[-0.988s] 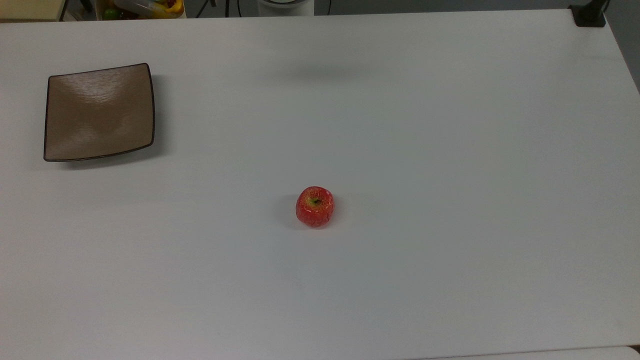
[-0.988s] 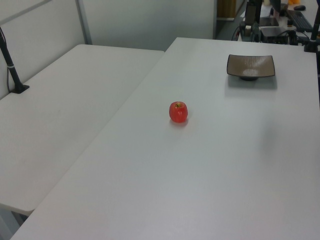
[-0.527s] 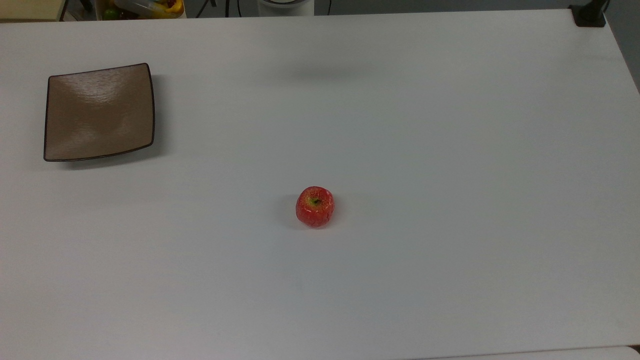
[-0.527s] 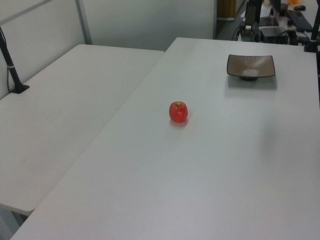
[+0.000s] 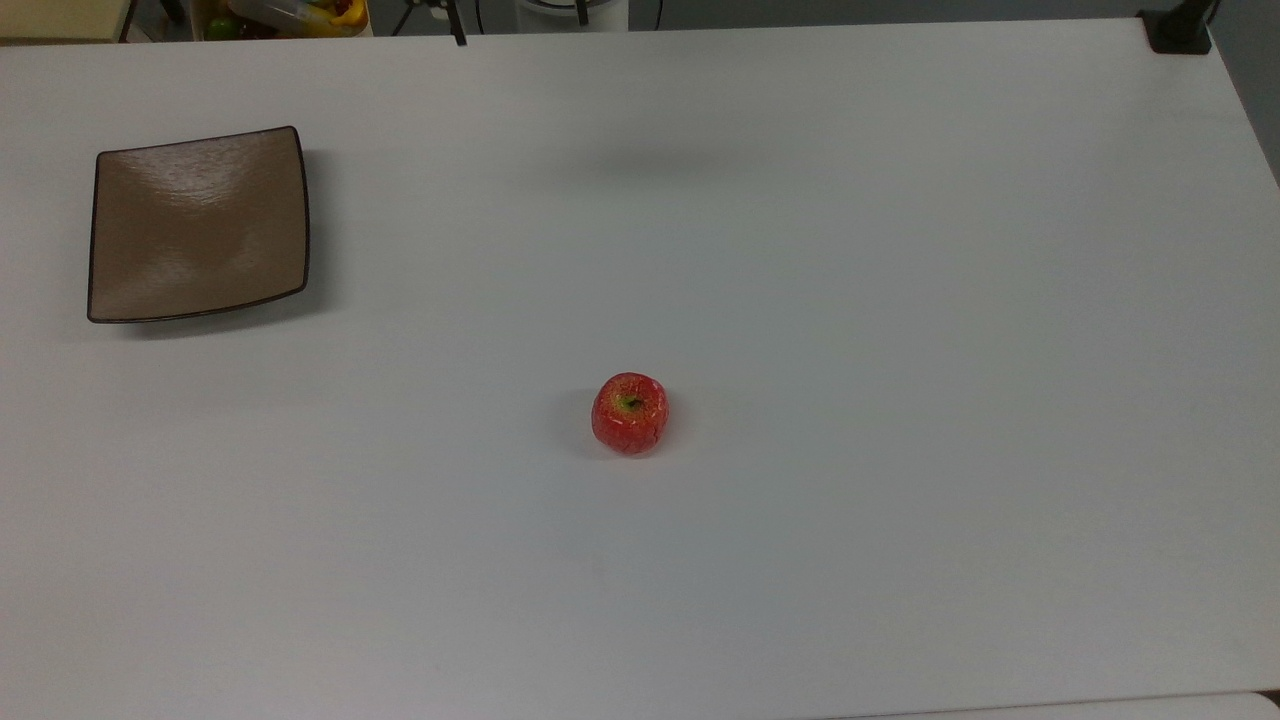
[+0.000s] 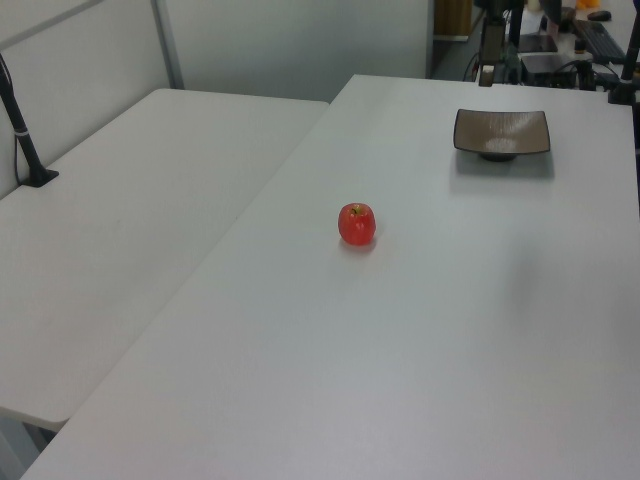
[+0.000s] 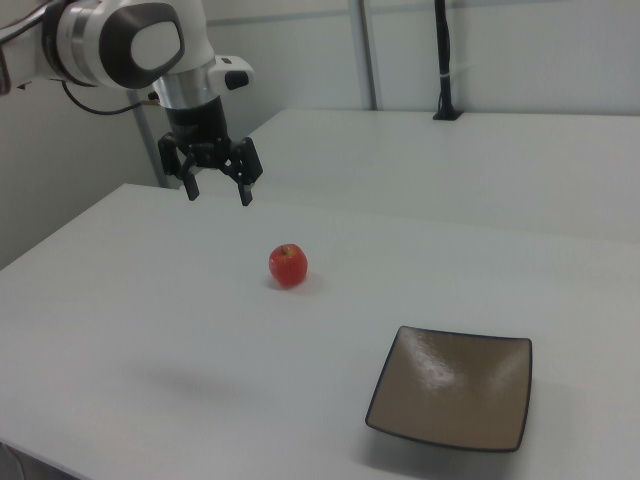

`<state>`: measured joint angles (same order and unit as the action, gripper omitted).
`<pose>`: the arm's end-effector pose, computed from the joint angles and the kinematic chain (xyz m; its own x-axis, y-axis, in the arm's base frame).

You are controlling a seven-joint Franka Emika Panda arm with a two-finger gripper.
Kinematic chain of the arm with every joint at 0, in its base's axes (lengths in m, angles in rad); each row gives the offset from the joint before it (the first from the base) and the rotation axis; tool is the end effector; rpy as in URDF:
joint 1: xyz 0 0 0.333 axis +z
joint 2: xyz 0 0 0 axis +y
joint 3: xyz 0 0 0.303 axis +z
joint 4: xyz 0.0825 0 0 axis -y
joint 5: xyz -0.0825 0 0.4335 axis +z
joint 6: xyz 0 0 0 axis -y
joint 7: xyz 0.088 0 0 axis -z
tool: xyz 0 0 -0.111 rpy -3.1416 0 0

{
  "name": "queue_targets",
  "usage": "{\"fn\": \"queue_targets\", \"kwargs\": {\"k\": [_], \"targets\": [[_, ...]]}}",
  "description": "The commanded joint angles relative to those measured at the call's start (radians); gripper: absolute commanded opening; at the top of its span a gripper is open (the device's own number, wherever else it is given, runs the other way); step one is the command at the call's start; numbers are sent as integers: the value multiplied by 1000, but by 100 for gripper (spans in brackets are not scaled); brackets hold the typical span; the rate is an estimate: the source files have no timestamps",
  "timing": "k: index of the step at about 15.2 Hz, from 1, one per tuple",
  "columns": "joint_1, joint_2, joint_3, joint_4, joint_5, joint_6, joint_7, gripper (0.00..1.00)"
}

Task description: Apples placed on a ceramic plate

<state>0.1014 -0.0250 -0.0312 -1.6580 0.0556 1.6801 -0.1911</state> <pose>0.6040 0.0479 0.5868 0.9661 0.2520 0.0567 0.2547 -0.9659 -0.0463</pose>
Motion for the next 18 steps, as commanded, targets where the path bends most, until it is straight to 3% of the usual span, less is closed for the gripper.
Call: {"fn": "queue_targets", "kwargs": {"k": [1, 8, 18], "targets": [[26, 103, -15, 113, 30, 39, -5, 100], [84, 249, -15, 152, 55, 311, 48, 100], [116, 471, -16, 193, 39, 507, 47, 100]]}}
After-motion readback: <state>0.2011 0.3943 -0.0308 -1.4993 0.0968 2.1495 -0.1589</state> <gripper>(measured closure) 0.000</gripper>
